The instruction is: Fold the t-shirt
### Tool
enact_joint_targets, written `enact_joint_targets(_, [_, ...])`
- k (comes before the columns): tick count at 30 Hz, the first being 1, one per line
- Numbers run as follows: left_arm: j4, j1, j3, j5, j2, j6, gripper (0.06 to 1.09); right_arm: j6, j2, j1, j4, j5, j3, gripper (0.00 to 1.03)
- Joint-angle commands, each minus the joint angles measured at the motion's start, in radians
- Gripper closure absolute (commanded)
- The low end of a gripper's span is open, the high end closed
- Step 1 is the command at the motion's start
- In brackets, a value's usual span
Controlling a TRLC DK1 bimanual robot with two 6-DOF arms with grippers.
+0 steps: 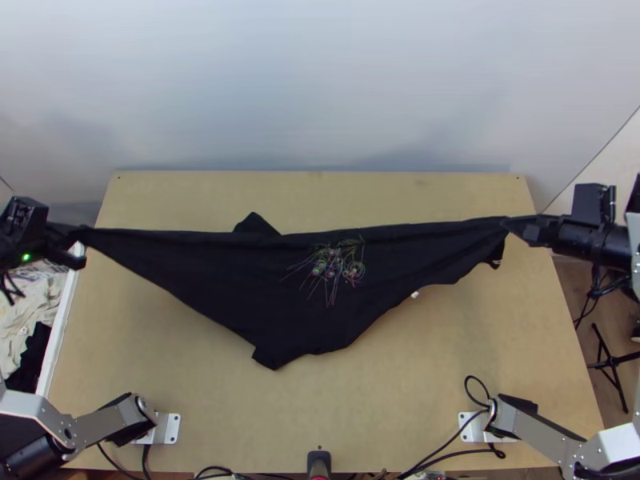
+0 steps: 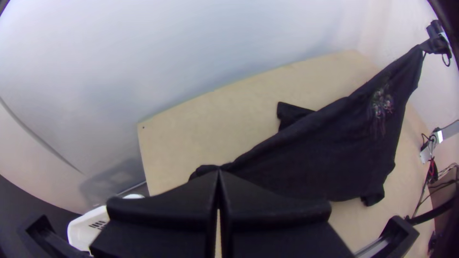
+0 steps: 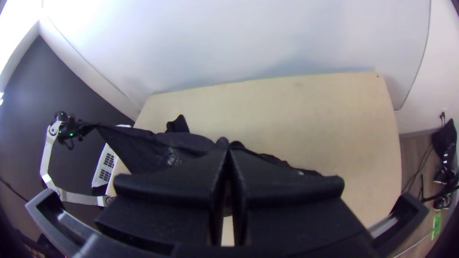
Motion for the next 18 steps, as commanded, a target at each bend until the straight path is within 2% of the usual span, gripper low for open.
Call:
enact_joint_targets(1, [-0.197, 0.067, -0.047, 0.031, -0.078, 0.145, 1.04, -0.046, -0.011, 0.004, -0.033, -0.005, -0.147, 1.00])
enact_joint_targets(5, [-0.330, 0.050, -0.148, 0.025, -0.140, 0.209, 1.04, -0.049, -0.005, 0.018, -0.039, 0.006, -0.219, 1.00])
enact_joint_targets(10, [-0.335, 0.021, -0.306, -0.011, -0.284, 0.268, 1.04, -0.094, 0.058, 0.009, -0.116, 0.058, -0.245, 1.00])
enact_joint_targets(16, [-0.309, -0.065, -0.417, -0.011, -0.268, 0.263, 1.04, -0.124, 0.126, 0.012, -0.156, 0.075, -0.298, 1.00])
enact_joint_targets(17, [-0.307, -0.087, -0.425, -0.011, -0.253, 0.252, 1.02, -0.123, 0.130, 0.016, -0.157, 0.075, -0.302, 1.00])
enact_joint_targets(18, [-0.305, -0.105, -0.428, -0.012, -0.235, 0.241, 0.88, -0.123, 0.132, 0.021, -0.157, 0.075, -0.302, 1.00])
